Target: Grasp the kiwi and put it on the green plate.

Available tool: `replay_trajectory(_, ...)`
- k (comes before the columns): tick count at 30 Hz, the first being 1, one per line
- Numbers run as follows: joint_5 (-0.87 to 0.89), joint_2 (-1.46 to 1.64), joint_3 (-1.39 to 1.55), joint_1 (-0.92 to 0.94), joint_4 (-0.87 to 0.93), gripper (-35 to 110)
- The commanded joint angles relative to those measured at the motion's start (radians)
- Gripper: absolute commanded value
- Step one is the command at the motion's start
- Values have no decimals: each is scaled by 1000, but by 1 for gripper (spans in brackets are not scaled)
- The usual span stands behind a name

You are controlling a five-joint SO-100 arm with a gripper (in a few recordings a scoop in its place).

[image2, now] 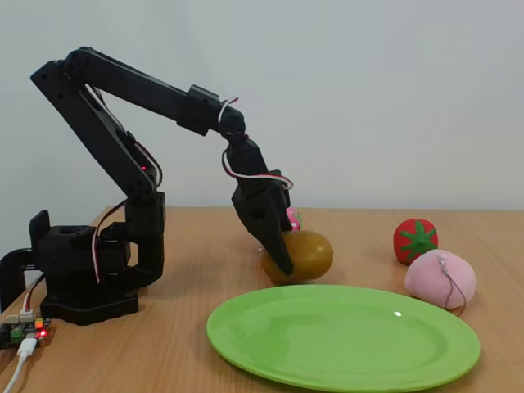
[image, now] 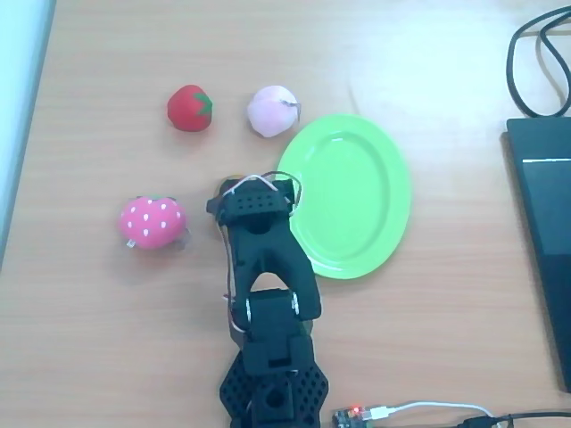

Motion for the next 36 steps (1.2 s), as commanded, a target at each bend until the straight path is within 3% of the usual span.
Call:
replay_trajectory(1,-2,48,-57,-20,11,26)
replay_trajectory(18,78,77,-173,123,31,27)
replay_trajectory(36,474,28,-101,456,77,28)
